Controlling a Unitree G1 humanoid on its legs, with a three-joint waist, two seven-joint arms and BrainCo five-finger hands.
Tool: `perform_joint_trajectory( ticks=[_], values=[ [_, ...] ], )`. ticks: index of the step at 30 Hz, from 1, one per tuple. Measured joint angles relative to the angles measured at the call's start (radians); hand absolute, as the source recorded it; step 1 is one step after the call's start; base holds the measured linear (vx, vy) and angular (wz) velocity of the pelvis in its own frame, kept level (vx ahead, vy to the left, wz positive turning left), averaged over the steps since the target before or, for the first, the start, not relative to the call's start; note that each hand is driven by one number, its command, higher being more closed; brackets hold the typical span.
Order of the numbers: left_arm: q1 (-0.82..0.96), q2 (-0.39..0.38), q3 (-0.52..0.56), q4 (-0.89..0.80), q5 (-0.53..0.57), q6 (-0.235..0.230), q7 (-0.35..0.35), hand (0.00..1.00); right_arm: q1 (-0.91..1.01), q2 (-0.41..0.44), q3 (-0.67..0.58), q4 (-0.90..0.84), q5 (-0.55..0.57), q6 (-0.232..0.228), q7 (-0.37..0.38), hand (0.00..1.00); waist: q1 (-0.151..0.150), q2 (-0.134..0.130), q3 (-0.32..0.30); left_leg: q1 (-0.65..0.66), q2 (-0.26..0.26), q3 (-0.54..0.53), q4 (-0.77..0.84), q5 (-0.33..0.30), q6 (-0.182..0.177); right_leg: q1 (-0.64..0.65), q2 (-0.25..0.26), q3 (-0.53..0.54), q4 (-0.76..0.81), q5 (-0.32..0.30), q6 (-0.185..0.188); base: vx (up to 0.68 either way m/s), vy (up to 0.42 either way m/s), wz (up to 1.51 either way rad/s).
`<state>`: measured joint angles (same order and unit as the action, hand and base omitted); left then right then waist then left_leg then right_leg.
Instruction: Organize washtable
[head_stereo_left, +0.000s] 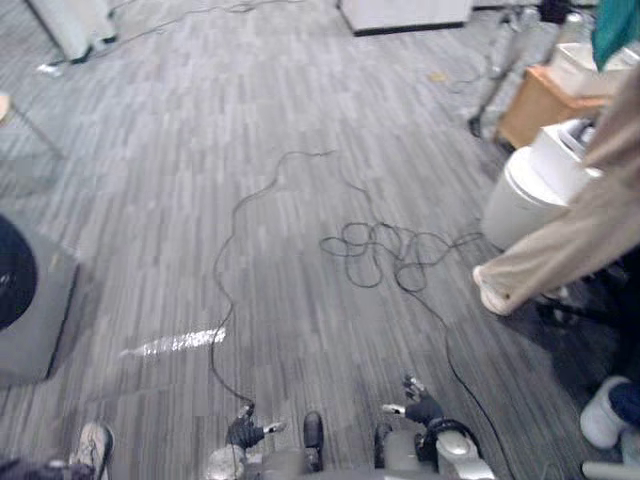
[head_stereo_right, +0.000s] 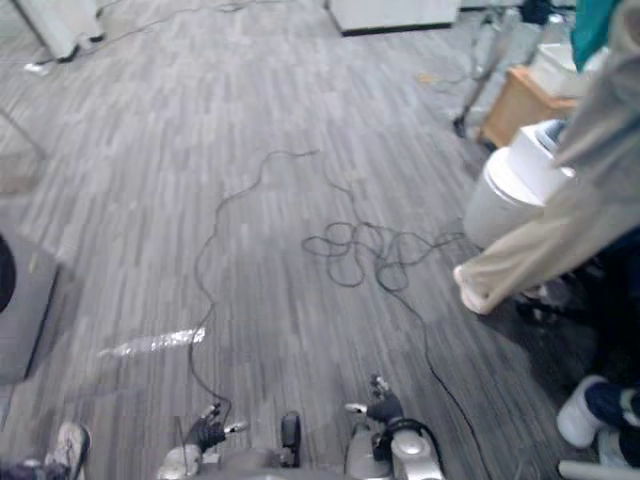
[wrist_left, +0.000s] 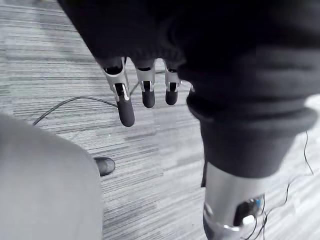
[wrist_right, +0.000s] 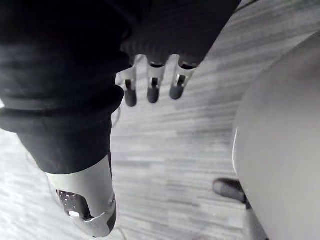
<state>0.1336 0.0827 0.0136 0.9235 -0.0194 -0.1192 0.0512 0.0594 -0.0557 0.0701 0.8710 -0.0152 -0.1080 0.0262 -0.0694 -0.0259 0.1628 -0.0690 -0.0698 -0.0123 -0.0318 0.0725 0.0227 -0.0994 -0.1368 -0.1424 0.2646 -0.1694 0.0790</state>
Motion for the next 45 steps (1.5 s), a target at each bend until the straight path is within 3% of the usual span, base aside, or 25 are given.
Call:
perform_joint_trajectory(
  ticks=[3, 6, 8, 14, 24, 28, 31, 32, 33, 45],
  values=[
    [0.002, -0.001, 0.030, -0.001, -0.021, 0.004, 0.001, 0.00, 0.009, 0.008, 0.000, -0.002, 0.006, -0.001, 0.000, 0.00, 0.003, -0.009, -0.007, -0.017, 0.007, 0.054, 0.014, -0.013, 0.014, 0.040, -0.007, -0.038, -0.044, 0.016, -0.004, 0.08, 0.007, 0.48],
    [0.001, 0.000, 0.036, -0.001, -0.029, 0.005, 0.006, 0.00, 0.016, 0.009, -0.001, -0.003, 0.006, -0.001, -0.001, 0.00, 0.007, -0.011, -0.008, -0.024, 0.025, 0.171, 0.074, -0.049, 0.009, 0.088, -0.020, -0.056, -0.073, 0.029, 0.003, 0.14, 0.019, 0.23],
    [0.001, -0.001, 0.023, -0.005, -0.028, 0.005, 0.006, 0.00, 0.018, 0.010, -0.019, -0.003, 0.008, -0.001, -0.001, 0.00, 0.001, -0.011, -0.009, -0.022, 0.010, 0.210, 0.095, -0.036, 0.004, 0.116, -0.031, -0.073, -0.078, 0.027, 0.005, 0.17, 0.030, 0.49],
    [0.008, 0.009, 0.018, -0.009, -0.028, 0.008, 0.007, 0.00, 0.015, 0.035, -0.043, 0.013, 0.006, 0.000, -0.001, 0.00, 0.021, -0.014, -0.010, 0.078, -0.003, 0.213, -0.063, 0.020, -0.062, 0.180, -0.023, -0.099, -0.114, 0.025, -0.002, 0.08, -0.026, 0.35],
    [0.007, 0.000, 0.048, 0.012, -0.028, 0.005, 0.009, 0.00, -0.030, 0.037, -0.042, 0.095, -0.018, 0.001, -0.004, 0.00, 0.024, -0.019, -0.012, 0.083, 0.034, 0.206, -0.072, 0.044, -0.027, 0.185, 0.015, -0.074, -0.128, 0.014, -0.015, -0.08, -0.061, -0.06],
    [0.004, -0.007, 0.061, 0.014, -0.028, 0.006, 0.015, 0.00, -0.029, 0.034, -0.048, 0.096, -0.035, 0.002, -0.014, 0.00, 0.023, -0.013, -0.009, 0.083, 0.051, 0.207, -0.072, 0.040, -0.031, 0.181, 0.030, -0.075, -0.131, 0.001, -0.015, -0.14, -0.015, 0.04],
    [0.003, -0.008, 0.061, 0.014, -0.029, 0.006, 0.015, 0.00, -0.024, 0.032, -0.071, 0.096, -0.035, 0.006, -0.028, 0.00, 0.024, -0.011, -0.010, 0.080, 0.055, 0.210, -0.072, 0.037, -0.026, 0.181, 0.034, -0.073, -0.135, -0.001, -0.013, -0.06, -0.007, 0.02],
    [0.001, -0.007, 0.057, 0.042, -0.029, 0.007, 0.013, 0.00, -0.029, 0.028, -0.151, 0.161, -0.025, 0.031, -0.043, 0.00, 0.012, -0.005, -0.027, 0.095, 0.055, 0.260, -0.072, 0.009, -0.011, 0.200, 0.045, -0.010, -0.163, -0.009, -0.019, 0.08, -0.017, 0.01],
    [0.001, -0.007, 0.057, 0.042, -0.029, 0.007, 0.013, 0.00, -0.029, 0.028, -0.151, 0.161, -0.025, 0.031, -0.043, 0.00, 0.013, -0.006, -0.028, 0.095, 0.051, 0.261, -0.072, 0.012, -0.006, 0.203, 0.045, -0.011, -0.164, -0.009, -0.019, 0.16, -0.028, 0.00],
    [0.000, -0.002, 0.057, 0.047, -0.030, 0.007, 0.016, 0.00, -0.027, 0.030, -0.152, 0.163, 0.002, 0.040, -0.044, 0.00, 0.024, -0.016, -0.032, 0.128, 0.084, 0.293, -0.065, 0.021, -0.022, 0.234, 0.066, 0.016, -0.166, 0.014, -0.049, 0.08, -0.053, -0.05]
  ],
)
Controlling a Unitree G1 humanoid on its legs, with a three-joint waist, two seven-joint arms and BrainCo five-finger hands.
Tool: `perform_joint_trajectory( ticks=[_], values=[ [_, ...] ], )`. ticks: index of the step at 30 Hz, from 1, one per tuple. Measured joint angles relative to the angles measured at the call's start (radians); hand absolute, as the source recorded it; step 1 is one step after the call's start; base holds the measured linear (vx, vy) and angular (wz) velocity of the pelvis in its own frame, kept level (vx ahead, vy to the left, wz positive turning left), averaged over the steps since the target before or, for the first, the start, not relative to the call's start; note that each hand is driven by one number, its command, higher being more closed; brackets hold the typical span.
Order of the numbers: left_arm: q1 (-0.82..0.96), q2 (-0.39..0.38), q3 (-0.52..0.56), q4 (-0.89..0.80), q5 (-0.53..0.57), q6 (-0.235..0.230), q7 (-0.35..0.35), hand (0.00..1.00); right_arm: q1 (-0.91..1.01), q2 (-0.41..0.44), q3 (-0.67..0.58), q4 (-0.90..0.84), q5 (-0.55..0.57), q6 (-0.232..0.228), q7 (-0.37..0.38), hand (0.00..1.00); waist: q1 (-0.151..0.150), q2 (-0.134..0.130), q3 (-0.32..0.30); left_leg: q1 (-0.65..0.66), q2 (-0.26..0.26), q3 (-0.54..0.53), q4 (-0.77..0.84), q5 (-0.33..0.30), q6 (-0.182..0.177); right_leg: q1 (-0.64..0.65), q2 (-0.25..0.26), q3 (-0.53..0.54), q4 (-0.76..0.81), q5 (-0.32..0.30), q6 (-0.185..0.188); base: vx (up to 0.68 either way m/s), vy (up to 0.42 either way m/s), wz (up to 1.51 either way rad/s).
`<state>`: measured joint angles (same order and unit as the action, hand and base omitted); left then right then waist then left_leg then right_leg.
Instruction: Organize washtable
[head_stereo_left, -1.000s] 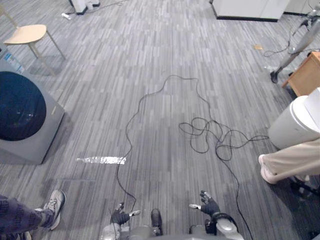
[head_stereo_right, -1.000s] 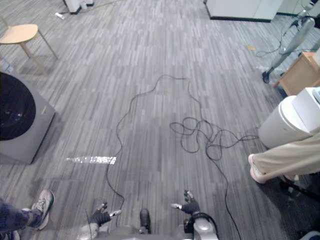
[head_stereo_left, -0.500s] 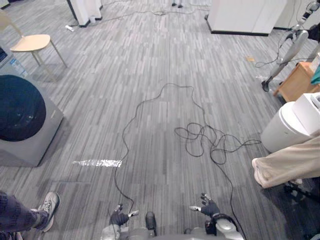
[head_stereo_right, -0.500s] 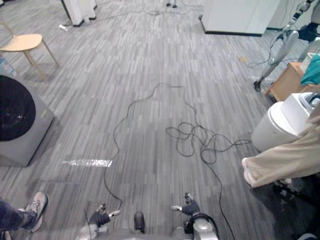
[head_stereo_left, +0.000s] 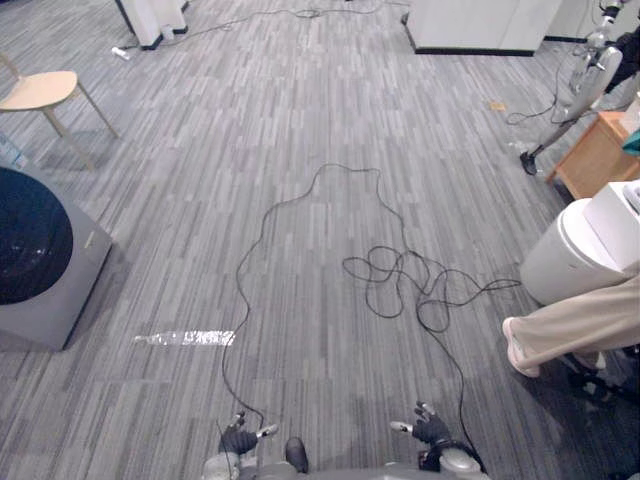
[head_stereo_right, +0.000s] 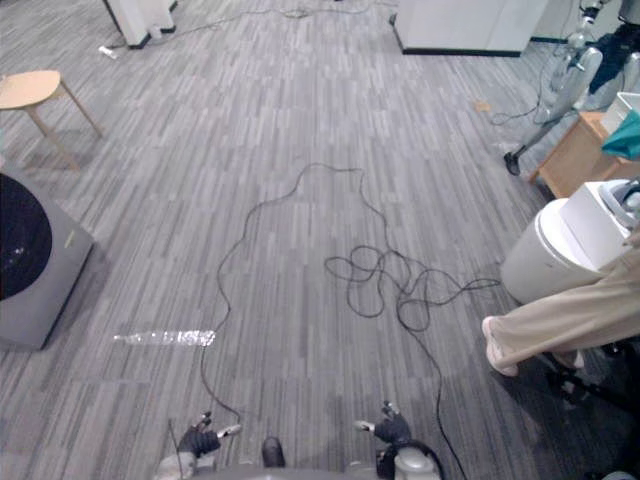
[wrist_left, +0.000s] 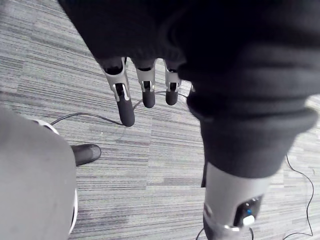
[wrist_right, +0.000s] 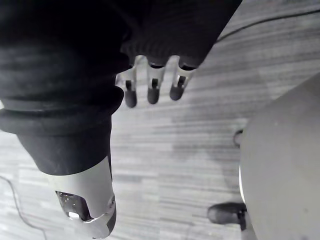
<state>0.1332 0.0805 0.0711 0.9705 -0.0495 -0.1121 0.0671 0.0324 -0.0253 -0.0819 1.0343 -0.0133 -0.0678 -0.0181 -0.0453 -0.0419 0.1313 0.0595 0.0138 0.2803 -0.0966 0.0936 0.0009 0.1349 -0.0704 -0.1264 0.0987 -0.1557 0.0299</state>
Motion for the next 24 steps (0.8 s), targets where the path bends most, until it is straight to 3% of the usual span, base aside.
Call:
perform_joint_trajectory(
  ticks=[5, 8, 10, 12, 14, 18, 19, 21, 24],
  values=[
    [0.000, 0.000, 0.002, 0.004, -0.022, 0.001, 0.003, 0.00, 0.004, 0.001, -0.006, 0.000, 0.021, 0.007, -0.002, 0.00, 0.002, 0.000, 0.002, 0.002, 0.002, 0.027, -0.003, -0.015, -0.018, -0.007, 0.000, 0.018, -0.013, 0.000, 0.000, -0.06, -0.025, -0.18],
    [-0.001, 0.005, 0.012, 0.001, -0.032, 0.005, 0.002, 0.00, -0.011, 0.010, -0.021, -0.002, 0.022, 0.008, -0.002, 0.00, 0.010, -0.011, 0.006, -0.013, -0.018, 0.040, 0.000, -0.052, 0.003, -0.061, -0.024, 0.017, 0.046, -0.045, 0.028, -0.08, 0.048, -0.21],
    [-0.002, 0.011, 0.016, -0.001, -0.039, 0.006, 0.002, 0.00, -0.001, 0.007, -0.027, -0.008, 0.022, 0.009, -0.002, 0.00, 0.007, -0.030, 0.016, -0.006, -0.050, 0.047, 0.000, -0.075, 0.025, -0.107, -0.074, 0.011, 0.175, -0.108, 0.080, -0.03, 0.073, 0.08],
    [-0.008, 0.004, 0.019, 0.000, -0.052, 0.010, 0.006, 0.00, 0.001, 0.004, -0.036, -0.056, 0.031, 0.009, 0.001, 0.00, 0.003, -0.014, 0.042, 0.028, -0.066, 0.023, -0.005, -0.092, 0.050, -0.251, -0.107, 0.018, 0.517, -0.090, 0.096, -0.02, 0.116, 0.23],
    [-0.012, 0.005, 0.020, -0.001, -0.056, 0.016, 0.008, 0.00, 0.011, 0.000, -0.035, -0.066, 0.030, 0.008, 0.000, 0.00, 0.004, -0.007, 0.050, 0.055, -0.056, -0.002, -0.004, -0.104, 0.068, -0.309, -0.104, 0.017, 0.615, -0.107, 0.063, 0.09, 0.113, 0.39],
    [-0.026, 0.008, 0.021, 0.014, -0.057, 0.020, 0.011, 0.00, 0.010, -0.001, -0.019, -0.076, 0.034, 0.004, 0.000, 0.00, 0.003, -0.009, 0.052, 0.061, -0.010, -0.055, 0.001, -0.120, 0.062, -0.422, -0.066, -0.062, 0.488, -0.119, 0.062, 0.20, 0.048, 0.37],
    [-0.028, 0.006, 0.020, 0.021, -0.057, 0.020, 0.011, 0.00, 0.010, 0.000, -0.018, -0.078, 0.039, 0.001, 0.001, 0.00, -0.005, -0.008, 0.052, 0.064, -0.002, -0.082, 0.002, -0.131, 0.042, -0.438, -0.049, -0.065, 0.372, -0.078, 0.057, 0.28, -0.043, 0.52],
    [-0.027, 0.003, 0.023, 0.021, -0.056, 0.020, 0.010, 0.00, 0.010, 0.002, -0.019, -0.077, 0.041, 0.000, 0.000, 0.00, -0.007, -0.009, 0.052, 0.060, -0.003, -0.119, 0.054, -0.177, 0.010, -0.430, -0.042, -0.055, 0.287, -0.019, 0.028, 0.38, -0.105, 0.75],
    [-0.020, -0.005, 0.070, 0.020, -0.056, 0.019, 0.011, 0.00, 0.017, 0.002, -0.021, -0.083, 0.040, 0.000, -0.001, 0.00, -0.010, -0.009, 0.051, 0.064, 0.006, -0.173, 0.177, -0.268, -0.036, -0.380, -0.039, -0.080, 0.287, -0.006, 0.006, 0.35, -0.143, 0.76]
  ],
)
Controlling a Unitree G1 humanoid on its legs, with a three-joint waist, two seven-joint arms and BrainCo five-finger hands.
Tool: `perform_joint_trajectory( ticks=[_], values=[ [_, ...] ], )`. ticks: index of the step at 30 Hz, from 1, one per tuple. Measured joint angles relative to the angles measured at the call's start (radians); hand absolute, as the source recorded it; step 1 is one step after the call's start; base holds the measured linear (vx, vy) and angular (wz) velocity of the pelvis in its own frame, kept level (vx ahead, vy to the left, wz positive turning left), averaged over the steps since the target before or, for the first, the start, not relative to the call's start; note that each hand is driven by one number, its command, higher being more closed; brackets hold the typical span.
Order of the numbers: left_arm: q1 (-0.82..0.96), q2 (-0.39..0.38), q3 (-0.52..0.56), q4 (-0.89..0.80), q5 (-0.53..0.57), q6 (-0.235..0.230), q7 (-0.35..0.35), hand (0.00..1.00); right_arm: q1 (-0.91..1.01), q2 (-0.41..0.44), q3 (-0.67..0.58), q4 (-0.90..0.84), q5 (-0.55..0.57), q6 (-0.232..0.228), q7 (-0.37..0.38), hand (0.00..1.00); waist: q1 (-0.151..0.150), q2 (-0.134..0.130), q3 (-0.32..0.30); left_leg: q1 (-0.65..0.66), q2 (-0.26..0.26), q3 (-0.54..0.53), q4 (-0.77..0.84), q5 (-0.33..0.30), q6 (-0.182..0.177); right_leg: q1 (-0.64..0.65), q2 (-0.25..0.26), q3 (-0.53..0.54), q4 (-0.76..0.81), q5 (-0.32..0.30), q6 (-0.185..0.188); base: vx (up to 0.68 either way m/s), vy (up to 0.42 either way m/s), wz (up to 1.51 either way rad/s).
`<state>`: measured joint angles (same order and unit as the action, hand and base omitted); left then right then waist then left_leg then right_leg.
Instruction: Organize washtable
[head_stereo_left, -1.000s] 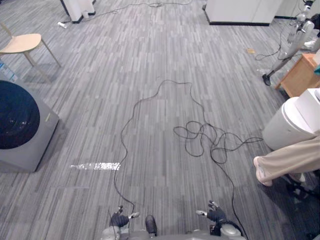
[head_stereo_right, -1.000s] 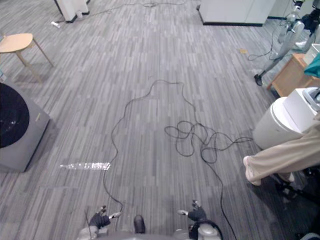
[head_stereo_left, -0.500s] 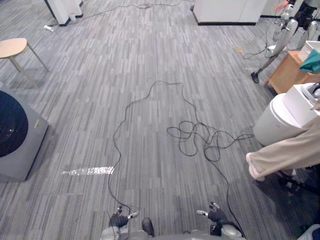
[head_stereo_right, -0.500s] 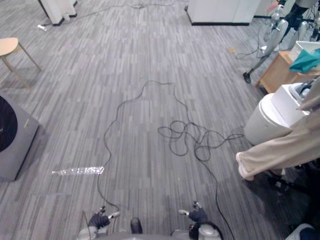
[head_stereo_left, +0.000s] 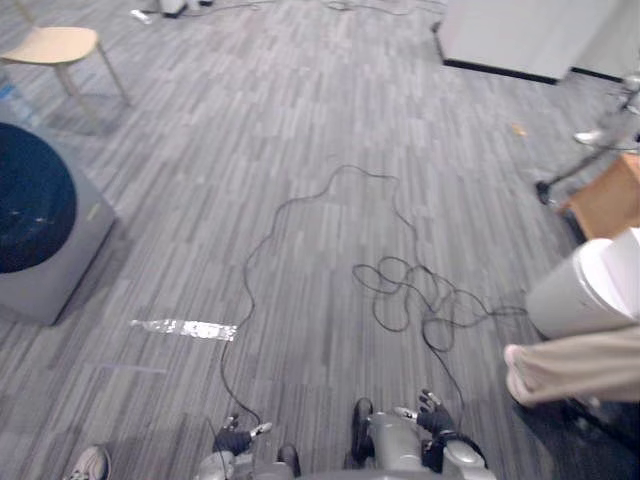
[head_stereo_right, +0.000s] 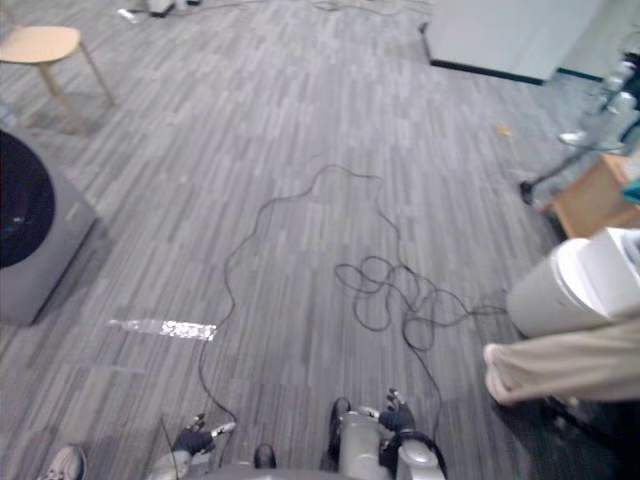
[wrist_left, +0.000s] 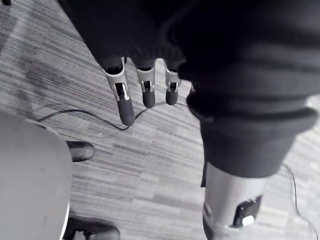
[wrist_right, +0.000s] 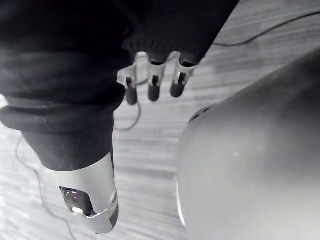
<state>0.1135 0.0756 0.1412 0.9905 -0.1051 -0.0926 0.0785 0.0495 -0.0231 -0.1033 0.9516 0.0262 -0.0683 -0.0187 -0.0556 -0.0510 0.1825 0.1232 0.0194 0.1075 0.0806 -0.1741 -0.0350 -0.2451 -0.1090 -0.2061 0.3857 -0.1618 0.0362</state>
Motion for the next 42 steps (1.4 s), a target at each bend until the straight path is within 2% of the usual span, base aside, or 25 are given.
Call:
perform_joint_trajectory(
  ticks=[1, 3, 4, 7, 9, 11, 13, 14, 15, 16, 17, 20, 21, 22, 24, 27, 30, 31, 32, 33, 35, 36, 37, 39, 42],
  values=[
    [0.006, 0.000, 0.031, -0.008, 0.000, 0.000, -0.001, 0.00, 0.016, 0.014, 0.000, -0.013, 0.000, 0.003, -0.001, 0.00, 0.004, -0.016, -0.008, -0.017, 0.004, 0.010, 0.106, -0.051, -0.044, 0.040, 0.003, -0.017, -0.025, 0.024, -0.045, 0.56, -0.309, 0.88],
    [0.008, -0.035, 0.074, -0.042, 0.000, -0.001, -0.001, 0.00, 0.035, 0.003, -0.007, -0.071, 0.000, 0.004, -0.003, 0.00, 0.017, 0.028, 0.005, -0.137, 0.099, 0.048, 0.457, -0.115, -0.069, 0.112, 0.051, -0.045, -0.037, -0.024, -0.058, 0.54, -0.300, 0.37],
    [0.025, -0.072, 0.103, -0.080, -0.003, -0.004, -0.001, 0.00, 0.036, -0.008, -0.006, -0.093, 0.002, 0.005, -0.006, 0.00, 0.034, 0.061, 0.011, -0.238, 0.199, 0.094, 0.723, -0.112, -0.081, 0.172, 0.105, -0.039, -0.057, -0.048, -0.084, 0.61, -0.257, -0.38],
    [0.022, -0.070, 0.104, -0.089, -0.002, -0.003, -0.004, 0.00, 0.035, 0.010, -0.005, -0.101, 0.004, 0.006, -0.009, 0.00, 0.041, 0.062, 0.014, -0.292, 0.247, 0.126, 0.840, -0.114, -0.078, 0.290, 0.132, 0.003, -0.119, -0.072, -0.109, 0.51, -0.177, -0.45],
    [0.017, -0.072, 0.104, -0.104, -0.003, -0.016, -0.008, 0.00, 0.031, 0.023, -0.005, -0.103, 0.005, 0.006, -0.009, 0.00, 0.047, 0.048, 0.019, -0.363, 0.237, 0.149, 0.823, -0.118, -0.071, 0.359, 0.122, 0.028, -0.189, -0.072, -0.109, 0.46, -0.107, -0.29],
    [-0.003, -0.062, 0.084, -0.106, -0.004, -0.025, -0.010, 0.00, 0.022, 0.027, -0.005, -0.087, 0.005, 0.008, -0.009, 0.00, 0.064, 0.037, 0.026, -0.446, 0.166, 0.148, 0.648, -0.117, -0.059, 0.424, 0.086, 0.042, -0.255, -0.072, -0.109, 0.42, 0.043, -0.23],
    [-0.010, -0.061, 0.060, -0.107, -0.008, -0.031, -0.008, 0.00, 0.002, 0.020, -0.005, -0.046, 0.004, 0.008, -0.009, 0.00, 0.079, 0.041, 0.026, -0.485, 0.088, 0.102, 0.350, -0.040, -0.070, 0.454, 0.062, 0.057, -0.282, -0.072, -0.108, 0.49, 0.131, -0.38],
    [-0.009, -0.062, 0.050, -0.106, -0.019, -0.033, -0.007, 0.00, -0.006, 0.013, 0.003, -0.016, 0.003, 0.008, -0.008, 0.00, 0.085, 0.057, 0.025, -0.495, 0.068, 0.054, 0.221, 0.079, -0.038, 0.471, 0.072, 0.080, -0.289, -0.077, -0.097, 0.40, 0.187, -0.67],
    [-0.017, -0.059, 0.046, -0.103, -0.020, -0.034, -0.009, 0.00, -0.009, 0.025, 0.007, 0.006, 0.002, 0.008, -0.007, 0.00, 0.097, 0.040, 0.014, -0.487, 0.045, 0.041, 0.251, 0.128, 0.014, 0.478, 0.051, 0.110, -0.257, -0.096, -0.064, 0.53, 0.235, -0.68],
    [-0.022, -0.053, 0.044, -0.099, -0.018, -0.034, -0.009, 0.00, -0.011, 0.036, 0.010, 0.011, 0.001, 0.008, -0.005, 0.00, 0.097, 0.021, 0.010, -0.479, 0.030, 0.036, 0.251, 0.121, 0.025, 0.464, 0.033, 0.121, -0.216, -0.098, -0.060, 0.63, 0.270, -0.54],
    [-0.025, -0.037, 0.033, -0.094, -0.017, -0.031, -0.011, 0.00, -0.012, 0.045, 0.009, 0.006, -0.001, 0.004, -0.004, 0.00, 0.089, -0.002, 0.006, -0.463, 0.012, 0.036, 0.253, 0.110, 0.046, 0.399, 0.011, 0.147, -0.070, -0.096, -0.056, 0.64, 0.239, -0.26],
    [-0.029, 0.007, -0.010, -0.084, -0.016, -0.020, -0.007, 0.00, -0.016, 0.047, 0.001, 0.005, -0.010, 0.005, -0.003, 0.00, 0.067, -0.044, 0.023, -0.318, -0.029, 0.060, 0.252, 0.031, 0.103, 0.233, -0.053, 0.214, 0.435, 0.008, 0.117, 0.51, 0.161, -0.07],
    [-0.029, 0.008, -0.015, -0.078, -0.015, -0.019, -0.007, 0.00, -0.016, 0.045, 0.001, 0.004, -0.011, 0.004, -0.002, 0.00, 0.067, -0.036, 0.028, -0.293, -0.030, 0.060, 0.255, 0.015, 0.108, 0.212, -0.055, 0.212, 0.490, 0.005, 0.115, 0.57, 0.148, -0.11],
    [-0.025, 0.001, -0.028, -0.066, -0.010, -0.019, -0.006, 0.00, -0.015, 0.032, 0.001, 0.002, -0.014, 0.003, -0.002, 0.00, 0.067, -0.026, 0.033, -0.189, -0.024, 0.061, 0.239, -0.028, 0.113, 0.162, -0.063, 0.179, 0.621, -0.030, 0.062, 0.55, 0.119, -0.11],
    [-0.027, -0.002, -0.042, -0.054, -0.010, -0.020, -0.004, 0.00, -0.014, 0.026, 0.004, -0.008, -0.029, -0.001, -0.001, 0.00, 0.066, -0.015, 0.035, -0.045, -0.014, 0.055, 0.149, -0.041, 0.112, 0.075, -0.059, 0.088, 0.616, -0.095, 0.004, 0.59, 0.061, 0.06],
    [-0.029, -0.012, -0.063, -0.049, -0.010, -0.020, -0.004, 0.00, -0.018, 0.011, 0.001, -0.035, -0.033, -0.004, -0.001, 0.00, 0.038, 0.003, 0.036, 0.035, 0.023, 0.028, 0.070, -0.047, 0.102, -0.059, -0.030, -0.033, 0.375, -0.119, -0.005, 0.50, -0.053, 0.36],
    [-0.030, -0.013, -0.077, -0.036, -0.008, -0.012, -0.004, 0.00, -0.017, -0.001, -0.018, -0.031, -0.025, 0.000, -0.001, 0.00, 0.013, 0.008, 0.039, 0.124, 0.046, 0.008, 0.018, -0.071, 0.060, -0.104, -0.009, -0.064, -0.065, 0.048, -0.010, 0.54, -0.154, 0.57],
    [-0.028, -0.011, -0.080, -0.035, -0.008, -0.012, -0.003, 0.00, -0.012, 0.000, -0.017, -0.030, -0.025, -0.001, -0.001, 0.00, 0.015, 0.005, 0.038, 0.140, 0.046, 0.001, 0.018, -0.086, 0.038, -0.102, -0.007, -0.056, -0.113, 0.082, -0.014, 0.71, -0.297, 0.49],
    [-0.026, -0.011, -0.080, -0.025, -0.004, -0.012, 0.002, 0.00, -0.009, 0.006, -0.026, -0.030, -0.021, 0.000, -0.001, 0.00, 0.013, 0.002, 0.033, 0.190, 0.049, -0.029, 0.035, -0.111, 0.008, -0.101, -0.001, -0.013, -0.068, 0.199, -0.065, 0.60, -0.279, 0.42],
    [-0.025, -0.025, -0.071, -0.022, 0.002, -0.012, 0.004, 0.00, -0.010, 0.005, -0.037, -0.034, -0.023, -0.001, 0.002, 0.00, 0.016, 0.014, 0.025, 0.196, 0.065, -0.037, 0.086, -0.110, 0.006, -0.102, 0.008, -0.021, -0.005, 0.173, -0.063, 0.72, -0.355, 0.36],
    [-0.017, -0.052, -0.045, -0.034, 0.002, -0.014, 0.010, 0.00, -0.009, -0.005, -0.045, -0.038, -0.024, 0.000, 0.001, 0.00, 0.017, 0.051, 0.022, 0.113, 0.112, -0.044, 0.318, -0.093, -0.023, -0.067, 0.033, -0.044, 0.021, 0.108, -0.071, 0.53, -0.276, 0.09],
    [-0.011, -0.063, -0.007, -0.039, 0.001, -0.013, 0.010, 0.00, -0.004, -0.018, -0.047, -0.059, -0.024, 0.002, 0.000, 0.00, 0.018, 0.087, 0.028, 0.002, 0.161, -0.065, 0.591, -0.013, -0.115, -0.014, 0.069, -0.043, 0.007, 0.072, -0.089, 0.61, -0.270, -0.17],
    [0.006, -0.084, 0.028, -0.045, 0.000, -0.011, 0.010, 0.00, -0.003, -0.028, -0.046, -0.067, -0.024, 0.009, -0.005, 0.00, 0.025, 0.110, 0.032, -0.100, 0.223, -0.063, 0.838, -0.002, -0.134, 0.048, 0.119, -0.040, -0.012, 0.040, -0.108, 0.72, -0.278, -0.33],
    [0.016, -0.083, 0.053, -0.079, -0.011, -0.010, 0.010, 0.00, 0.007, -0.014, -0.046, -0.066, -0.006, 0.012, -0.009, 0.00, 0.041, 0.098, 0.036, -0.190, 0.267, 0.002, 0.988, -0.024, -0.113, 0.176, 0.158, -0.018, -0.054, -0.004, -0.132, 0.64, -0.217, -0.46],
    [0.018, -0.070, 0.053, -0.098, -0.012, -0.018, 0.009, 0.00, 0.009, 0.013, -0.045, -0.057, 0.005, 0.009, -0.008, 0.00, 0.057, 0.066, 0.031, -0.289, 0.238, 0.095, 0.867, -0.066, -0.071, 0.300, 0.162, 0.030, -0.164, -0.006, -0.130, 0.49, -0.153, -0.48]
  ],
)
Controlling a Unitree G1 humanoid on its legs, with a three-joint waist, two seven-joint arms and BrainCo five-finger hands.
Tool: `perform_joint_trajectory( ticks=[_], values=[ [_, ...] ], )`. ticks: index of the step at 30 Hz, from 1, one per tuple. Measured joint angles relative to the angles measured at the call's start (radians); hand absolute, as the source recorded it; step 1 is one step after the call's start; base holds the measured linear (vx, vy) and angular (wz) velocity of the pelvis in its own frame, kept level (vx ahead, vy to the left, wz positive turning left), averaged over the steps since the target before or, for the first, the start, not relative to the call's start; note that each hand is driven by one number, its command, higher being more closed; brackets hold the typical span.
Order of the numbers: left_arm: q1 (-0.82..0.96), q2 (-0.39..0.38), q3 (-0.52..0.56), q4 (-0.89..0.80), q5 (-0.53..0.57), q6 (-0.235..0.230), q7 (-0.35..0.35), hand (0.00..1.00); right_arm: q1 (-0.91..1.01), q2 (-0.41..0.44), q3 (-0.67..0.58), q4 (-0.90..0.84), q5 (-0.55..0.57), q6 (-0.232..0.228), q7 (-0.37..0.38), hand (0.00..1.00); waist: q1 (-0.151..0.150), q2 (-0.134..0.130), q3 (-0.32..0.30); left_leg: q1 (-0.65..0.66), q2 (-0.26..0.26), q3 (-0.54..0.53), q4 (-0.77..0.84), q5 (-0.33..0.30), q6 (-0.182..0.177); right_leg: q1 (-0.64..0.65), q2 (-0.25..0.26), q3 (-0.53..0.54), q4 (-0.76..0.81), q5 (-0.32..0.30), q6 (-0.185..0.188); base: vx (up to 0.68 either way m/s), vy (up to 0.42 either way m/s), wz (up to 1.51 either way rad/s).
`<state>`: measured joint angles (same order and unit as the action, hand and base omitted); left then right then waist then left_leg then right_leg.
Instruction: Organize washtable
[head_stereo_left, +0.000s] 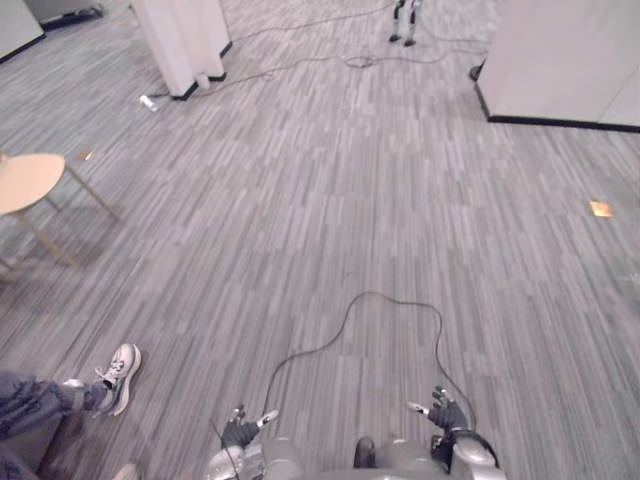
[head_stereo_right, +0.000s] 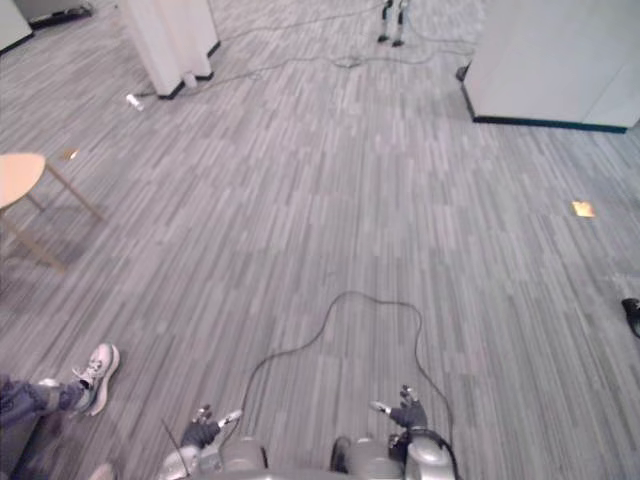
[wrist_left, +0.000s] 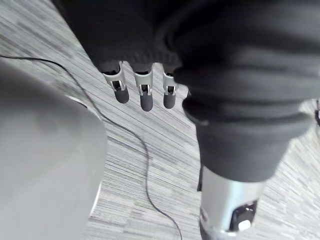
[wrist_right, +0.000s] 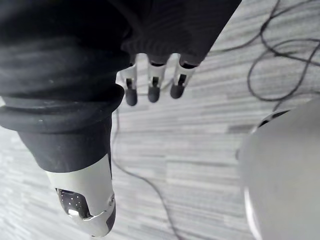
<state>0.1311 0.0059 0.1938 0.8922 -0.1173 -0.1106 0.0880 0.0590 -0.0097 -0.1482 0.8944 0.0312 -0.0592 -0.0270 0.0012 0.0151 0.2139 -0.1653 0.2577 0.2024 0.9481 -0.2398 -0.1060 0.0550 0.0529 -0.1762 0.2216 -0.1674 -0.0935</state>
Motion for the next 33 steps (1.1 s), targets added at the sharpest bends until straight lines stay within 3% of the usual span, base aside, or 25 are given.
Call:
perform_joint_trajectory(
  ticks=[1, 3, 4, 6, 7, 9, 10, 12, 13, 14, 15, 17, 19, 21, 22, 23, 24, 25, 26, 27, 28, 29, 31, 32, 33],
  values=[
    [-0.005, 0.001, 0.001, -0.002, -0.008, -0.011, 0.000, 0.00, -0.014, 0.003, 0.000, 0.021, 0.000, -0.001, 0.000, 0.00, 0.013, -0.005, -0.001, -0.043, -0.028, 0.028, -0.133, -0.008, 0.014, 0.048, -0.005, 0.024, -0.054, 0.005, 0.008, 0.60, -0.051, -0.51],
    [-0.010, 0.001, 0.001, -0.002, -0.010, -0.019, 0.000, 0.00, -0.032, 0.004, 0.000, 0.058, -0.001, 0.003, -0.001, 0.00, 0.018, -0.010, 0.002, -0.087, -0.099, 0.021, -0.450, 0.010, 0.000, 0.127, -0.025, 0.051, -0.131, -0.002, 0.027, 0.63, 0.043, -0.45],
    [-0.011, 0.000, -0.004, 0.001, -0.019, -0.019, 0.002, 0.00, -0.034, 0.001, 0.002, 0.074, -0.001, 0.002, -0.001, 0.00, 0.023, -0.003, -0.002, -0.102, -0.129, -0.016, -0.663, 0.097, -0.010, 0.173, -0.033, 0.072, -0.176, -0.017, 0.052, 0.46, 0.122, -0.40],
    [-0.013, 0.000, -0.005, 0.001, -0.034, -0.019, 0.002, 0.00, -0.029, -0.001, 0.016, 0.086, -0.002, 0.002, -0.005, 0.00, 0.046, -0.003, -0.008, -0.105, -0.139, -0.024, -0.682, 0.195, -0.005, 0.207, -0.044, 0.100, -0.193, -0.042, 0.089, 0.37, 0.148, -0.53],
    [-0.012, 0.002, -0.005, 0.002, -0.038, -0.019, 0.002, 0.00, -0.028, 0.001, 0.024, 0.093, -0.002, 0.002, -0.007, 0.00, 0.046, -0.013, -0.014, -0.103, -0.155, -0.026, -0.679, 0.226, 0.030, 0.208, -0.059, 0.108, -0.183, -0.059, 0.107, 0.41, 0.201, -0.49],
    [-0.019, 0.020, -0.014, 0.016, -0.041, -0.015, 0.000, 0.00, -0.029, 0.003, 0.027, 0.099, -0.004, -0.004, -0.011, 0.00, 0.033, -0.038, -0.029, -0.088, -0.197, -0.027, -0.665, 0.204, 0.111, 0.112, -0.113, 0.125, 0.041, -0.098, 0.156, 0.66, 0.277, -0.26],
    [-0.023, 0.023, -0.014, 0.024, -0.041, -0.016, 0.000, 0.00, -0.029, 0.003, 0.023, 0.100, -0.005, -0.004, -0.011, 0.00, 0.033, -0.046, -0.027, -0.071, -0.204, -0.022, -0.666, 0.189, 0.129, 0.075, -0.126, 0.126, 0.145, -0.101, 0.162, 0.67, 0.250, -0.01],
    [-0.035, 0.059, -0.021, 0.040, -0.041, -0.008, 0.001, 0.00, -0.025, 0.007, 0.018, 0.103, -0.007, 0.000, -0.011, 0.00, 0.028, -0.098, -0.005, 0.060, -0.256, -0.012, -0.679, 0.100, 0.166, -0.062, -0.207, 0.114, 0.597, -0.029, 0.238, 0.52, 0.167, 0.14],
    [-0.035, 0.067, -0.024, 0.049, -0.040, -0.005, 0.002, 0.00, -0.023, 0.007, 0.019, 0.104, -0.007, 0.000, -0.010, 0.00, 0.025, -0.097, 0.000, 0.103, -0.266, -0.013, -0.685, 0.077, 0.178, -0.082, -0.230, 0.100, 0.677, -0.037, 0.218, 0.52, 0.121, 0.04],
    [-0.033, 0.074, -0.027, 0.072, -0.038, -0.001, 0.002, 0.00, -0.023, 0.001, 0.028, 0.098, -0.009, -0.001, -0.006, 0.00, 0.015, -0.095, 0.001, 0.218, -0.264, -0.013, -0.722, 0.047, 0.184, -0.123, -0.247, 0.054, 0.745, -0.079, 0.159, 0.42, 0.085, -0.05],
    [-0.033, 0.076, -0.028, 0.080, -0.036, 0.001, 0.002, 0.00, -0.023, -0.001, 0.032, 0.093, -0.012, -0.003, -0.004, 0.00, 0.013, -0.091, 0.000, 0.258, -0.258, -0.012, -0.745, 0.039, 0.183, -0.145, -0.246, 0.032, 0.745, -0.098, 0.141, 0.48, 0.086, -0.06],
    [-0.035, 0.073, -0.038, 0.092, -0.027, 0.010, 0.000, 0.00, -0.022, -0.006, 0.045, 0.078, -0.016, -0.010, 0.006, 0.00, 0.004, -0.084, 0.000, 0.336, -0.228, -0.017, -0.798, 0.010, 0.182, -0.262, -0.221, -0.048, 0.632, -0.129, 0.121, 0.51, 0.034, 0.08],
    [-0.037, 0.069, -0.039, 0.099, -0.027, 0.016, 0.000, 0.00, -0.024, -0.018, 0.047, 0.064, -0.011, -0.010, 0.011, 0.00, -0.008, -0.077, 0.003, 0.376, -0.200, -0.030, -0.821, -0.009, 0.177, -0.354, -0.177, -0.095, 0.415, -0.104, 0.120, 0.55, -0.034, 0.26],
    [-0.033, 0.063, -0.043, 0.100, -0.023, 0.019, 0.000, 0.00, -0.028, -0.014, 0.046, 0.058, -0.005, -0.012, 0.010, 0.00, -0.033, -0.074, 0.006, 0.442, -0.184, -0.060, -0.856, -0.034, 0.157, -0.379, -0.135, -0.121, 0.055, 0.058, 0.119, 0.67, -0.135, 0.53],
    [-0.029, 0.062, -0.045, 0.100, -0.017, 0.018, 0.000, 0.00, -0.027, -0.014, 0.046, 0.056, -0.005, -0.012, 0.010, 0.00, -0.037, -0.075, 0.006, 0.460, -0.186, -0.066, -0.862, -0.045, 0.138, -0.373, -0.133, -0.119, -0.011, 0.091, 0.119, 0.62, -0.166, 0.67],
    [-0.024, 0.058, -0.045, 0.101, -0.005, 0.019, 0.000, 0.00, -0.025, -0.014, 0.043, 0.051, -0.003, -0.011, 0.011, 0.00, -0.042, -0.071, 0.007, 0.505, -0.189, -0.080, -0.861, -0.073, 0.107, -0.370, -0.133, -0.089, -0.016, 0.183, 0.092, 0.51, -0.144, 0.58],
    [-0.024, 0.053, -0.044, 0.101, -0.003, 0.019, 0.000, 0.00, -0.026, -0.017, 0.040, 0.044, -0.006, -0.011, 0.011, 0.00, -0.043, -0.061, 0.004, 0.526, -0.184, -0.092, -0.858, -0.080, 0.102, -0.371, -0.130, -0.078, 0.026, 0.224, 0.076, 0.86, -0.274, 0.57],
    [-0.021, 0.019, -0.038, 0.100, 0.004, 0.016, 0.000, 0.00, -0.025, -0.026, 0.033, 0.024, -0.011, -0.009, 0.011, 0.00, -0.034, -0.022, -0.012, 0.501, -0.144, -0.120, -0.755, -0.070, 0.084, -0.392, -0.123, -0.087, 0.144, 0.135, 0.049, 0.74, -0.255, 0.30],
    [-0.021, 0.014, -0.029, 0.099, 0.004, 0.015, 0.000, 0.00, -0.024, -0.028, 0.027, 0.019, -0.012, -0.008, 0.011, 0.00, -0.034, -0.013, -0.013, 0.476, -0.132, -0.129, -0.681, -0.058, 0.062, -0.386, -0.121, -0.101, 0.160, 0.110, 0.053, 0.59, -0.255, 0.20],
    [-0.024, 0.010, -0.020, 0.097, 0.004, 0.015, 0.000, 0.00, -0.024, -0.029, 0.024, 0.003, -0.012, -0.006, 0.011, 0.00, -0.039, -0.003, -0.009, 0.415, -0.115, -0.141, -0.532, -0.027, 0.011, -0.364, -0.114, -0.104, 0.169, 0.078, 0.047, 0.45, -0.238, 0.07],
    [-0.025, -0.006, 0.008, 0.089, 0.004, 0.016, -0.001, 0.00, -0.013, -0.037, 0.024, -0.022, -0.012, -0.002, 0.010, 0.00, -0.040, 0.023, -0.004, 0.314, -0.071, -0.157, -0.286, 0.055, -0.066, -0.313, -0.080, -0.104, 0.150, 0.050, 0.033, 0.58, -0.263, -0.02],
    [-0.021, -0.016, 0.017, 0.083, 0.004, 0.016, -0.001, 0.00, -0.012, -0.040, 0.025, -0.024, -0.012, -0.001, 0.010, 0.00, -0.036, 0.032, -0.002, 0.268, -0.046, -0.157, -0.169, 0.062, -0.090, -0.282, -0.055, -0.100, 0.137, 0.036, 0.026, 0.58, -0.224, -0.20],
    [-0.019, -0.016, 0.044, 0.053, 0.003, 0.015, -0.001, 0.00, -0.011, -0.026, 0.030, -0.026, -0.008, -0.001, 0.007, 0.00, -0.023, 0.038, 0.006, 0.159, 0.028, -0.092, 0.105, 0.045, -0.066, -0.148, -0.002, -0.072, 0.088, -0.009, -0.012, 0.57, -0.149, -0.51],
    [-0.017, -0.005, 0.042, 0.039, 0.003, 0.014, -0.001, 0.00, -0.007, -0.006, 0.033, -0.023, -0.004, 0.000, 0.007, 0.00, -0.007, 0.005, 0.008, 0.103, 0.030, -0.042, 0.129, 0.033, -0.045, -0.080, 0.006, -0.042, 0.049, -0.032, -0.019, 0.52, -0.131, -0.56],
    [-0.017, 0.001, 0.041, 0.034, 0.002, 0.011, -0.002, 0.00, -0.011, 0.003, 0.037, -0.023, -0.004, -0.001, 0.006, 0.00, -0.004, 0.002, 0.006, 0.068, 0.028, -0.020, 0.117, 0.026, -0.034, -0.049, 0.006, -0.031, 0.020, -0.034, -0.019, 0.56, -0.135, -0.57]
  ],
)
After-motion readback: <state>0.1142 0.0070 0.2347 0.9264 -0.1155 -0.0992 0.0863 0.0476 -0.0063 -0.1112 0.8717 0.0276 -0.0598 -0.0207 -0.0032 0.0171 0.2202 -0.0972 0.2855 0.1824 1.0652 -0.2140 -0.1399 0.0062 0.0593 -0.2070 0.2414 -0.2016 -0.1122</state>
